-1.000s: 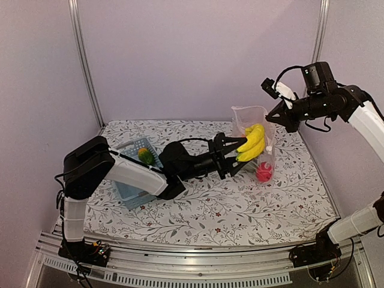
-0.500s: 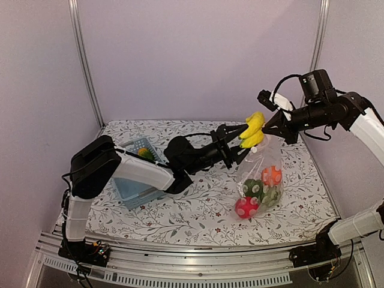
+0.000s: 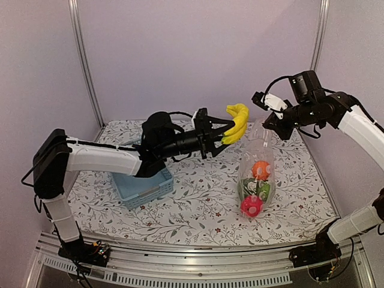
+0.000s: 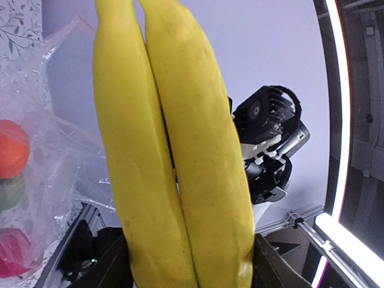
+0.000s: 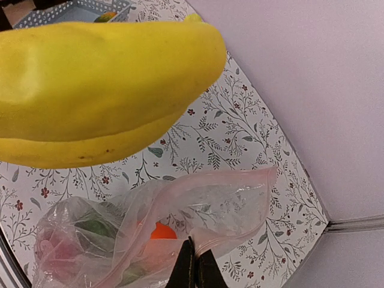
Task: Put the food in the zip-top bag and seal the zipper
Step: Place the fake fruit in the zipper food storage bag.
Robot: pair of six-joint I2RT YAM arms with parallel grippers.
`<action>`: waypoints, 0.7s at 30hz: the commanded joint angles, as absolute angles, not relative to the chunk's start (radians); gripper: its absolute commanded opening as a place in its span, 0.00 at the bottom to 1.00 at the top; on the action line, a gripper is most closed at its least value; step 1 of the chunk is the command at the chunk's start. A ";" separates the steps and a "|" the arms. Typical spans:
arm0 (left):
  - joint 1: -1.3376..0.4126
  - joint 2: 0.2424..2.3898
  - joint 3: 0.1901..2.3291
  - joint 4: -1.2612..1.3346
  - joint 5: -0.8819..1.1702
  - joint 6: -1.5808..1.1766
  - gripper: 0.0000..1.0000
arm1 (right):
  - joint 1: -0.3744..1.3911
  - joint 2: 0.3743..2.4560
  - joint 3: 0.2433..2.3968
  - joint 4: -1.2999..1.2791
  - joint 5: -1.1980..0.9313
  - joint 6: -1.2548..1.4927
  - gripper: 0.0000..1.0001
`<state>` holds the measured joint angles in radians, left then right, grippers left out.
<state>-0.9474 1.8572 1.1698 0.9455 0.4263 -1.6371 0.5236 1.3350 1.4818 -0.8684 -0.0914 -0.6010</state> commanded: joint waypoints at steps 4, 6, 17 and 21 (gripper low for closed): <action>-0.925 1.732 1.424 -0.134 0.270 -0.859 0.26 | 0.527 1.431 1.566 -0.753 0.033 -0.689 0.00; -0.927 1.716 1.486 -0.294 0.161 -0.720 0.26 | 0.531 1.453 1.593 -0.774 -0.052 -0.708 0.00; -0.884 1.586 1.478 -0.597 0.178 -0.439 0.25 | 0.646 1.475 1.548 -0.806 -0.257 -0.707 0.00; -0.886 1.589 1.486 -0.709 0.270 -0.375 0.24 | 0.650 1.471 1.490 -0.801 -0.277 -0.681 0.00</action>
